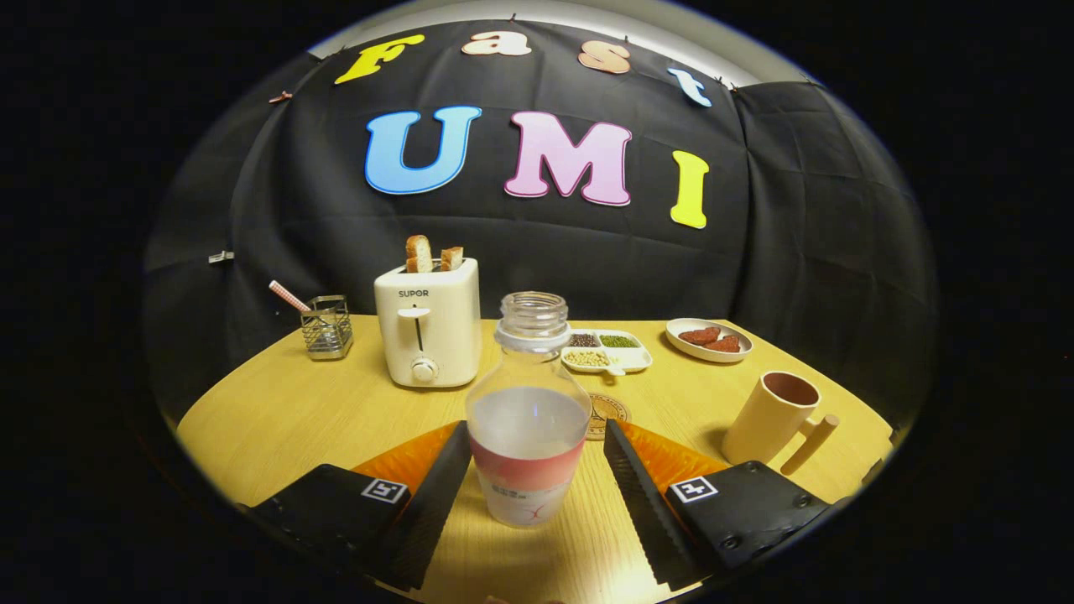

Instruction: Take the bottle from table, then pour the juice into the cup, finally place the bottle on the coaster

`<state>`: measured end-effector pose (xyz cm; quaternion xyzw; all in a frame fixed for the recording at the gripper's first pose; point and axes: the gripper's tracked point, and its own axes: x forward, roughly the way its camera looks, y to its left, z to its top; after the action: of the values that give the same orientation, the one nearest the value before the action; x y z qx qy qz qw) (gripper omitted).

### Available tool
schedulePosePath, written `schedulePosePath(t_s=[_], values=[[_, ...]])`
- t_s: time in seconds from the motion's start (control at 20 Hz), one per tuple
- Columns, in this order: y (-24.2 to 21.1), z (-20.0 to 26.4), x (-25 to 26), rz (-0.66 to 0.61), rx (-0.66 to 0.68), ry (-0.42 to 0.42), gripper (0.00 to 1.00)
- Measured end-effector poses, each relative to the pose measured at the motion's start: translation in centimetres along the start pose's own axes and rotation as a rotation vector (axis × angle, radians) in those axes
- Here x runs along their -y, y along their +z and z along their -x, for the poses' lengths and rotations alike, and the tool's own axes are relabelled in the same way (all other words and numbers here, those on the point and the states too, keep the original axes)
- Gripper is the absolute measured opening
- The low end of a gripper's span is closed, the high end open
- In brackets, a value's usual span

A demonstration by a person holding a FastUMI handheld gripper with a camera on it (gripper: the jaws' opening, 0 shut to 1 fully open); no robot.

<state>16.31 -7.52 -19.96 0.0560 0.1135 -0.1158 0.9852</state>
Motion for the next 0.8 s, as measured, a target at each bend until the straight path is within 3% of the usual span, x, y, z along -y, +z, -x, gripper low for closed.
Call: schedulePosePath(t_s=[0.45,0.5,0.6,0.8], values=[[-1.2,-2.2,-0.2,0.028,-0.026,-0.015,0.96],[-1.0,-2.1,-0.3,0.028,-0.02,-0.014,0.95],[-1.1,-2.2,-0.3,0.031,-0.017,-0.016,0.81],[-1.2,-2.1,-0.5,0.009,-0.03,0.0,0.78]])
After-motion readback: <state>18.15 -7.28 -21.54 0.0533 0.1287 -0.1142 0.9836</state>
